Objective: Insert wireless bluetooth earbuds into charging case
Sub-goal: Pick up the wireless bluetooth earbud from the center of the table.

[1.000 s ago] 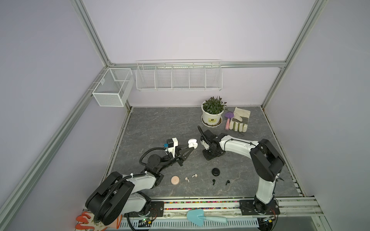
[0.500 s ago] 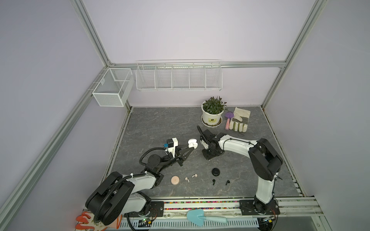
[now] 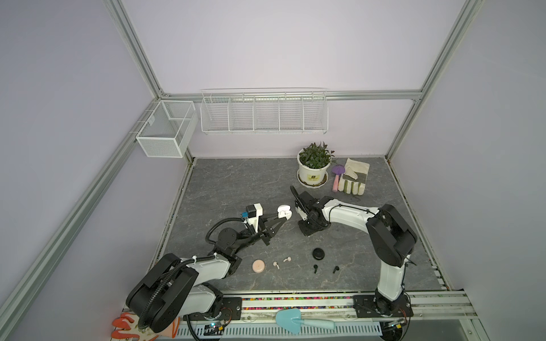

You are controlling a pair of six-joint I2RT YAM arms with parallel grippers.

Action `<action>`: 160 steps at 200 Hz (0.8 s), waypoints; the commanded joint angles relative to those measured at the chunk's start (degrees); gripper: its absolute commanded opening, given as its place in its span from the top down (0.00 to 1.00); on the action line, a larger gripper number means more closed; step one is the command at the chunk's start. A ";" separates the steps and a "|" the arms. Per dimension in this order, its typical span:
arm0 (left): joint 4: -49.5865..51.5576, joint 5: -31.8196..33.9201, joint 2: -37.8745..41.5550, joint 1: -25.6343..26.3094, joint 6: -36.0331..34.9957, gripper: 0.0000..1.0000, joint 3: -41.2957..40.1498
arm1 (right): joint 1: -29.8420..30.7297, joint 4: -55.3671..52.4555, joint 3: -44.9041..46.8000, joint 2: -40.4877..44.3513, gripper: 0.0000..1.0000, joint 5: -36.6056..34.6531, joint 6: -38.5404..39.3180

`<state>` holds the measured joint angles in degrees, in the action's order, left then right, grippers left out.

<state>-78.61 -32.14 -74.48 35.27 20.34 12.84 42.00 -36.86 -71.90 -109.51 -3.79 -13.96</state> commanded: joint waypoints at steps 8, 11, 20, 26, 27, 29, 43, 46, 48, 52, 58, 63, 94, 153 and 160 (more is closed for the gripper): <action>-2.51 0.15 0.32 0.15 -0.46 1.00 -0.18 | 0.64 -3.04 0.27 0.88 0.75 -1.13 -1.95; -2.47 0.19 0.31 0.16 -0.47 1.00 -0.20 | 0.69 -3.11 0.27 0.88 0.75 -1.21 -2.12; -2.50 0.15 0.25 0.15 -0.47 1.00 -0.16 | 0.77 -3.06 0.27 0.98 0.75 -1.22 -2.40; -2.45 0.15 0.23 0.20 -0.48 1.00 -0.11 | 0.77 -3.07 0.27 0.97 0.75 -1.21 -2.64; -2.48 0.15 0.22 0.18 -0.48 1.00 -0.10 | 0.74 -3.06 0.27 0.97 0.76 -1.22 -2.65; -2.48 0.24 0.28 0.16 -0.48 1.00 -0.10 | 0.79 -3.11 0.31 1.01 0.76 -1.28 -2.76; -2.51 0.33 0.14 0.15 -0.44 1.00 -0.10 | 0.72 -3.13 0.27 1.31 0.76 -1.57 -3.26; -2.53 0.39 0.12 0.18 -0.50 1.00 -0.10 | 0.79 -3.17 0.22 1.40 0.77 -1.67 -3.32; -2.52 0.41 0.12 0.16 -0.44 1.00 -0.10 | 0.78 -3.21 0.19 1.47 0.76 -1.77 -3.39; -2.51 0.41 0.04 0.15 -0.38 1.00 -0.10 | 0.73 -3.26 0.18 1.58 0.77 -1.89 -3.52; -2.52 0.49 0.05 0.15 -0.45 1.00 -0.10 | 0.74 -3.22 0.18 1.75 0.77 -2.07 -3.75; -2.51 0.57 0.05 0.15 -0.38 1.00 -0.10 | 0.63 -3.21 0.18 1.91 0.77 -2.16 -3.92; -2.51 0.60 -0.03 0.15 -0.30 1.00 -0.04 | 0.44 -3.31 0.00 2.53 0.77 -2.83 -4.97; -2.51 1.00 0.13 0.20 0.60 1.00 0.33 | -0.50 -3.57 0.71 7.20 0.77 -5.98 -9.41; -2.51 0.87 0.14 0.15 0.71 1.00 0.42 | -0.50 -3.57 0.92 7.94 0.77 -6.26 -10.17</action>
<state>-78.61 -31.68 -74.48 35.27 20.56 12.84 42.04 -39.13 -71.83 -105.51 -7.73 -20.51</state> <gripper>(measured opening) 0.203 0.235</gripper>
